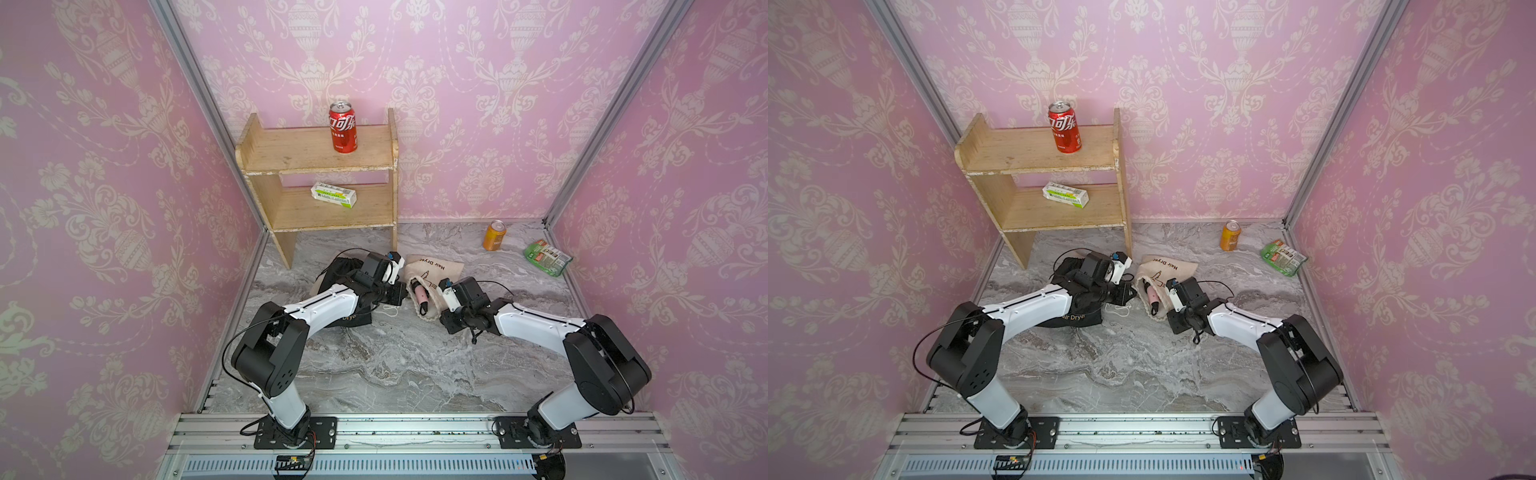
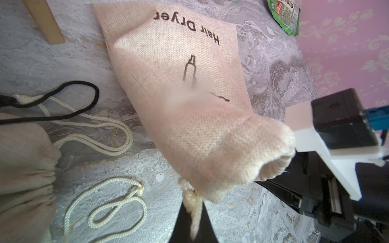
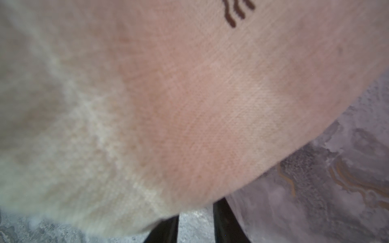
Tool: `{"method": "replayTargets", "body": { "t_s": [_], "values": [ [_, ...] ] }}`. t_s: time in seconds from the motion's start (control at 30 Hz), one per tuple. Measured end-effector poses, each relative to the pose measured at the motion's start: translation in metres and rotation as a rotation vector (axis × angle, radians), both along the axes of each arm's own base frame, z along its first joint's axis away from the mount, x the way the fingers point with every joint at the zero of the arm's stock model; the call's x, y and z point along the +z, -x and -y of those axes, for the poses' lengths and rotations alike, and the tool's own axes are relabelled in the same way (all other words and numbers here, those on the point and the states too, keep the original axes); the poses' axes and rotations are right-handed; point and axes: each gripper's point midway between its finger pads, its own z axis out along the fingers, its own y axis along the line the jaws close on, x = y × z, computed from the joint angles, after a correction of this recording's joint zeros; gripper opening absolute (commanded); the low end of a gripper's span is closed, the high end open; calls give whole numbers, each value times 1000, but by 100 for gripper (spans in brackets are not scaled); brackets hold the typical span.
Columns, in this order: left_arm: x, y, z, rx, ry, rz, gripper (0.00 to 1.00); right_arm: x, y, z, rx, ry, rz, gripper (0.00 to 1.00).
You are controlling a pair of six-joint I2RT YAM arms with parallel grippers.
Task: Pack away hair dryers
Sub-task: Pull the drawstrings on both sides of the drawstring bag.
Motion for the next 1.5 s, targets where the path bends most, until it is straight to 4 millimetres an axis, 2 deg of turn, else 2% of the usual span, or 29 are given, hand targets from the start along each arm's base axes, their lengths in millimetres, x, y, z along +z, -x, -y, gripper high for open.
{"method": "replayTargets", "body": {
  "t_s": [0.07, 0.2, 0.37, 0.57, 0.73, 0.93, 1.13, 1.37, 1.5],
  "values": [
    [0, 0, 0, 1, 1, -1, 0, 0, 0, -1, 6, 2, 3, 27],
    [0, 0, 0, 3, 3, 0, 0, 2, -2, -2, 8, -3, 16, 1],
    [1, 0, 0, 5, 5, -2, 0, 11, -7, -2, 2, -12, 61, 0],
    [1, 1, 0, 5, 2, -6, 0, 30, -10, 11, -47, 16, 124, 0],
    [10, 1, 0, 5, 4, -2, 0, 46, -12, 40, -169, 104, 152, 0],
    [28, 1, -3, 12, 10, 21, 0, 75, -22, 87, -391, 214, 221, 0],
    [41, 0, -7, 29, -5, 31, 0, 87, -26, 136, -593, 334, 263, 0],
    [64, -5, -9, 49, -8, 63, 0, 107, -34, 179, -739, 420, 320, 0],
    [69, -8, -10, 59, -19, 74, 0, 112, -37, 198, -801, 439, 335, 0]
  ]
}}
